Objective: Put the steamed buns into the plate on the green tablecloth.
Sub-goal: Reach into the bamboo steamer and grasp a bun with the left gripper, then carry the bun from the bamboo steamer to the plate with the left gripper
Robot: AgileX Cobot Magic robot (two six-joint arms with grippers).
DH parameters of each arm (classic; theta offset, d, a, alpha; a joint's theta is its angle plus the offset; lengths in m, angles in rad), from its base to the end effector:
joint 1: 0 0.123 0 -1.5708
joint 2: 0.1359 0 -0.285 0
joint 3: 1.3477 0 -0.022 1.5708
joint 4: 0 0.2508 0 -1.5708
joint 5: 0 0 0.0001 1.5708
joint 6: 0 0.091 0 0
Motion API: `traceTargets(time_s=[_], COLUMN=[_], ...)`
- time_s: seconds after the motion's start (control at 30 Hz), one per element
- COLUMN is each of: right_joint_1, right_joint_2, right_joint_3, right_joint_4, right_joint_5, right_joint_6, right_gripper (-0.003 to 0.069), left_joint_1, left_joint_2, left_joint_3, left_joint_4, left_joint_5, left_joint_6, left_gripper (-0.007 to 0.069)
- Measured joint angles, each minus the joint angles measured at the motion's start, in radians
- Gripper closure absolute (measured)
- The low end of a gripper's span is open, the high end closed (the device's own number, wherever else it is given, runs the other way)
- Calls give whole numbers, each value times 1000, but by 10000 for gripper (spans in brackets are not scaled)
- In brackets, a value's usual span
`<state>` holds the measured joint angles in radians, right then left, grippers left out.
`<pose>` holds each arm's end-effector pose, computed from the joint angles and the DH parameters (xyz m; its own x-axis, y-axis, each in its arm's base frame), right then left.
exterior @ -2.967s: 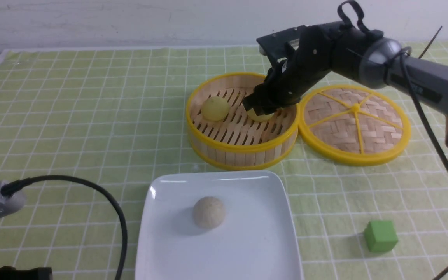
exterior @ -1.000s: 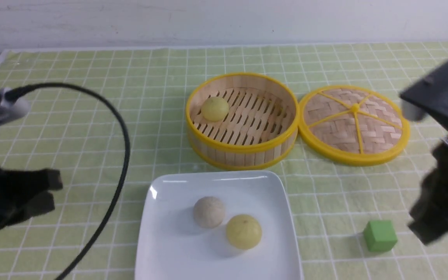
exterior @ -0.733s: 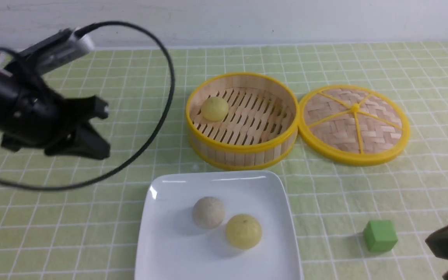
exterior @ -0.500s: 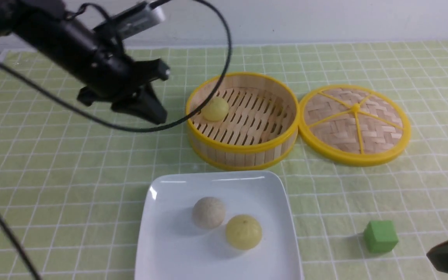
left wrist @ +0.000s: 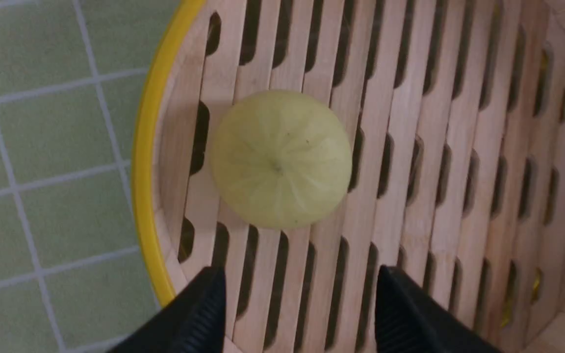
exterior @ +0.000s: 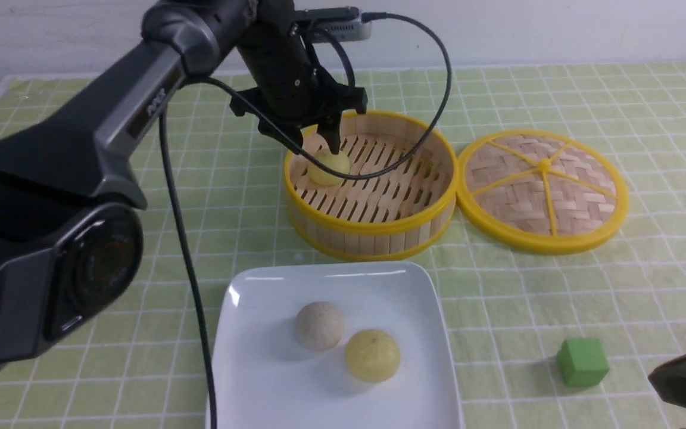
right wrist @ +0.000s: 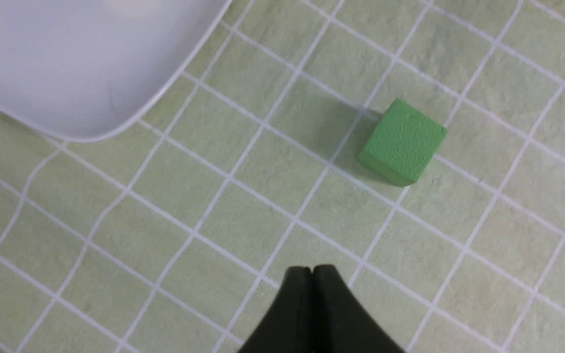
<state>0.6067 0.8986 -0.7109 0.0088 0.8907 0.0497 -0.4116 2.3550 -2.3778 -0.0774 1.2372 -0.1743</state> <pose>0.1277 0.0894 0.2885 -0.7180 -0.4311 -0.5465 -0.5344 0.8445 0.0359 0.4671 -0.2112 0.2631 -0.8958 0.1752 -0.4084 0.2552 0.9552 -0.1500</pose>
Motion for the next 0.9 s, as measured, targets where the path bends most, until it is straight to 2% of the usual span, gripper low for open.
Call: traceTargets(time_s=[0.2, 0.33, 0.37, 0.4, 0.43, 0.5, 0.53, 0.57, 0.73, 0.9], right_joint_1=[0, 0, 0, 0, 0, 0, 0, 0, 0, 0], right_joint_2=[0, 0, 0, 0, 0, 0, 0, 0, 0, 0], right_joint_3=[0, 0, 0, 0, 0, 0, 0, 0, 0, 0], right_joint_4=[0, 0, 0, 0, 0, 0, 0, 1, 11, 17], right_joint_5=[-2, -3, -3, -3, -3, -3, -3, -3, -3, -3], right_joint_6=[0, 0, 0, 0, 0, 0, 0, 0, 0, 0], right_gripper=[655, 655, 655, 655, 655, 655, 655, 653, 648, 645], left_joint_1=[-3, -4, -4, -4, -4, -4, -4, -4, -10, -12], left_joint_2=[71, 110, 119, 119, 122, 120, 118, 104, -31, -202], left_joint_3=[-9, -9, -9, -9, -11, -11, -11, -11, -10, -2], left_joint_4=[1, 1, 0, 0, -8, -27, -30, -53, -79, -37], left_joint_5=[-49, -72, -75, -75, -77, -76, -74, -63, -2, 1], left_joint_6=[-1, -1, -1, -1, -1, -1, -1, -1, -1, 24], left_gripper=[181, 234, 316, 316, 420, 536, 545, 591, 603, 603])
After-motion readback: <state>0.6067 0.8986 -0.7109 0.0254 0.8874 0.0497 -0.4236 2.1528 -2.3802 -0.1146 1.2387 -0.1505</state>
